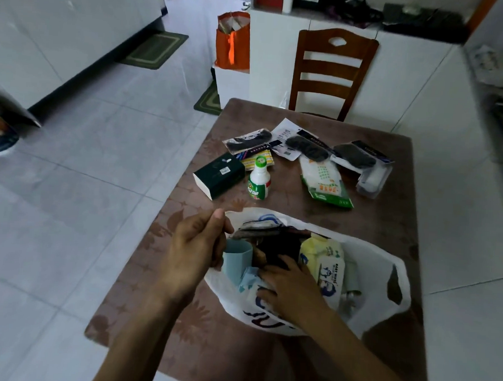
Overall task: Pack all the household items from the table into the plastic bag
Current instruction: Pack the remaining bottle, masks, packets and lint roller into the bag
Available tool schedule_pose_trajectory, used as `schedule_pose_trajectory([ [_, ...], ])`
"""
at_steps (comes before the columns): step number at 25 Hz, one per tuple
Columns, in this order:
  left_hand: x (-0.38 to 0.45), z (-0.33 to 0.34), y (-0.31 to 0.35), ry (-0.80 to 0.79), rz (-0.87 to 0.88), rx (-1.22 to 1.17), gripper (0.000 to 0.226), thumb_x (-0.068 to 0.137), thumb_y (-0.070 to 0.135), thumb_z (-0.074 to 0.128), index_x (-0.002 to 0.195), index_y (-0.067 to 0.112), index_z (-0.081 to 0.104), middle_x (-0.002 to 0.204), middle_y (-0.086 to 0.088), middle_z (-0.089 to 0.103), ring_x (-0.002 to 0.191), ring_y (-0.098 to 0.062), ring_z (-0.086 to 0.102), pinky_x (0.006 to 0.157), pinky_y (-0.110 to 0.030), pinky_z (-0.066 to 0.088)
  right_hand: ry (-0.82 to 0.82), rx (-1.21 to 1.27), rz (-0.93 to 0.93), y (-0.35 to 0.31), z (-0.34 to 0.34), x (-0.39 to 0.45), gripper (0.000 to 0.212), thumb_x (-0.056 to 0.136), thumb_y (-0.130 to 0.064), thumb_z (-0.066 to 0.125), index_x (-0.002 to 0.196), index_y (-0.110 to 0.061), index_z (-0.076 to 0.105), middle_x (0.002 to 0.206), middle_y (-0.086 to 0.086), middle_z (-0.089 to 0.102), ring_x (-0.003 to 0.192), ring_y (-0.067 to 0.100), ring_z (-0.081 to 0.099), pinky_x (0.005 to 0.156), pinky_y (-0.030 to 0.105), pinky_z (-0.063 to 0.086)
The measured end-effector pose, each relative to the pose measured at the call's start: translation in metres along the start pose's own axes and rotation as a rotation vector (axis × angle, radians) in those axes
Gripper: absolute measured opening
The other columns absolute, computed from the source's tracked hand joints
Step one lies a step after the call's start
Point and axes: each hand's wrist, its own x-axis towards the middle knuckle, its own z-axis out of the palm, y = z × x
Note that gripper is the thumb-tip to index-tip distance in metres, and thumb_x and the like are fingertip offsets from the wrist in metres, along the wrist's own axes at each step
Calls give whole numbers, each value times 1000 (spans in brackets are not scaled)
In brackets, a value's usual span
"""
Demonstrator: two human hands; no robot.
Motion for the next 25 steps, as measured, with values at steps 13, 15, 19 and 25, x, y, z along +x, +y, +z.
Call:
schedule_pose_trajectory([
  [13, 15, -2, -5, 57, -105, -133, 28, 98, 30, 50, 85, 12, 67, 53, -7, 54, 49, -21, 51, 55, -33, 53, 480, 350, 244, 51, -117, 191, 50, 72, -34, 65, 119, -29, 50, 124, 2, 62, 115, 26, 55, 97, 42, 45],
  [15, 20, -4, -9, 55, -119, -162, 26, 97, 30, 51, 87, 14, 69, 52, -7, 52, 48, -20, 50, 52, -28, 52, 416, 153, 258, 59, -107, 226, 64, 75, -35, 64, 135, -26, 43, 135, 7, 55, 127, 30, 47, 104, 39, 37],
  [19, 29, -12, -16, 37, -189, -253, 24, 93, 35, 53, 85, 21, 72, 53, -9, 52, 48, -21, 50, 49, -24, 50, 355, -24, 257, 64, -103, 257, 33, 80, -42, 53, 110, -28, 51, 119, 9, 63, 114, 33, 55, 93, 47, 45],
  [25, 28, -14, -16, 3, -125, -236, 21, 94, 35, 54, 95, 23, 71, 71, -1, 66, 50, -18, 49, 48, -26, 49, 729, 502, 310, 50, -139, 155, 33, 90, -42, 59, 106, -15, 50, 102, 9, 67, 92, 30, 61, 71, 35, 45],
])
